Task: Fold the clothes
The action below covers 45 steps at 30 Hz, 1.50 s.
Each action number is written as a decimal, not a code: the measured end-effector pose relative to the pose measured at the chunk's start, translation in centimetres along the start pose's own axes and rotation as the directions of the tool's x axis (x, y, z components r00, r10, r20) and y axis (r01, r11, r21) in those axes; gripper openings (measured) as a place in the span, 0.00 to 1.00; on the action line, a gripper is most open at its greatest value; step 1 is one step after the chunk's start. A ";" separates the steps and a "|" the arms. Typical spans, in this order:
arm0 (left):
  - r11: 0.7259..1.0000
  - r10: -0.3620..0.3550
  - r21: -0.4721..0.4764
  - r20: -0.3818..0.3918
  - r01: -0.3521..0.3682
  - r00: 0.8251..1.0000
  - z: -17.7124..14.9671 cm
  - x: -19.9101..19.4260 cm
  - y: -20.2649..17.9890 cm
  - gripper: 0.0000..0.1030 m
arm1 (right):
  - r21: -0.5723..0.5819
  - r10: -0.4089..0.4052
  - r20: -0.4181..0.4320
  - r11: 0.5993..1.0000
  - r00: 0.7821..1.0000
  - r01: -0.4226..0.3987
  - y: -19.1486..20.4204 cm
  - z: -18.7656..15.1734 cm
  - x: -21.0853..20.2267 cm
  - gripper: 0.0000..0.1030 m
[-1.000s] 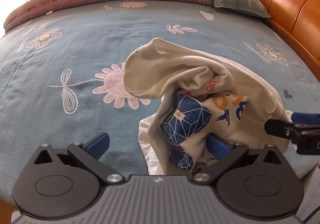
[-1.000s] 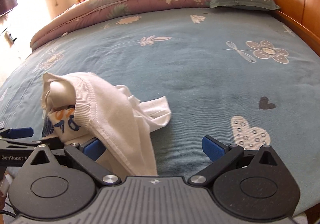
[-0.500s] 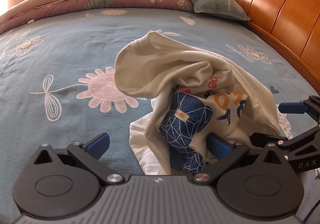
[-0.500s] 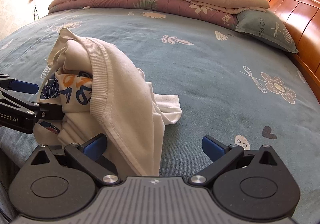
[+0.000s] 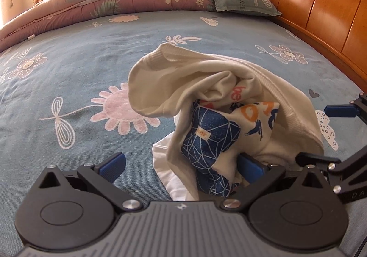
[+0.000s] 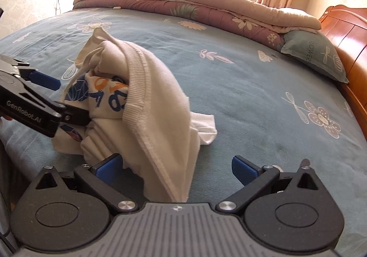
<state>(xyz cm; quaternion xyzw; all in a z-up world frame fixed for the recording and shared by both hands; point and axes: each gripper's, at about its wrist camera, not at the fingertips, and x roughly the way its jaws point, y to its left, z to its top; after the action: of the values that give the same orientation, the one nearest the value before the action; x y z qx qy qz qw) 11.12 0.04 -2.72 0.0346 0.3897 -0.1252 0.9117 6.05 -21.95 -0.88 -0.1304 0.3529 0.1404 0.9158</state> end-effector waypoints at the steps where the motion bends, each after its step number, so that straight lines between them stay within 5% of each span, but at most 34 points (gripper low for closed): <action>1: 1.000 0.002 0.006 0.003 -0.002 1.000 0.1 -0.2 0.0 0.99 | 0.007 -0.019 0.002 1.000 1.000 0.019 -0.4 0.1 -0.1 1.00; 8: 1.000 -0.009 -0.021 0.080 0.011 0.997 1.3 -2.4 1.1 0.99 | 0.015 -0.177 0.016 0.984 0.984 0.177 -1.6 1.0 1.2 1.00; 12: 0.999 0.028 -0.018 0.086 -0.027 0.996 1.8 -2.5 1.8 0.99 | 0.071 -0.319 0.011 0.946 0.948 0.317 -2.6 1.5 2.1 1.00; 22: 0.994 0.107 -0.025 0.040 -0.106 0.993 1.3 -0.9 4.2 0.99 | 0.119 -0.253 -0.031 0.960 0.967 0.255 -3.8 1.1 3.2 1.00; 27: 0.999 0.030 -0.018 0.015 -0.030 0.999 1.0 0.4 4.0 0.99 | 0.100 -0.168 -0.029 0.980 0.985 0.170 -2.6 1.1 3.8 1.00; 32: 0.995 0.100 -0.009 0.009 -0.100 0.995 1.3 2.3 4.1 0.99 | 0.070 -0.254 -0.052 0.964 0.966 0.257 -2.8 1.1 4.4 1.00; 40: 0.999 0.002 -0.040 -0.005 -0.002 1.000 2.1 4.4 4.3 1.00 | 0.126 -0.201 -0.068 0.970 0.977 0.209 -3.9 1.2 4.9 1.00; 42: 0.996 0.019 -0.086 0.001 -0.018 1.000 2.3 4.8 5.0 1.00 | 0.119 -0.189 -0.074 0.973 0.979 0.196 -3.4 1.3 5.4 1.00; 45: 0.986 0.104 -0.133 0.036 -0.098 0.994 2.4 4.1 6.0 1.00 | 0.095 -0.278 -0.093 0.953 0.956 0.286 -3.4 1.0 5.9 1.00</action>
<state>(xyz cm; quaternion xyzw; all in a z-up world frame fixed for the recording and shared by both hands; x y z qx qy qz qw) 17.09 4.63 -4.22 -0.0083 0.3752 -0.0538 0.9254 12.08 -23.78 -3.69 -0.1356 0.3736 -0.0162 0.9175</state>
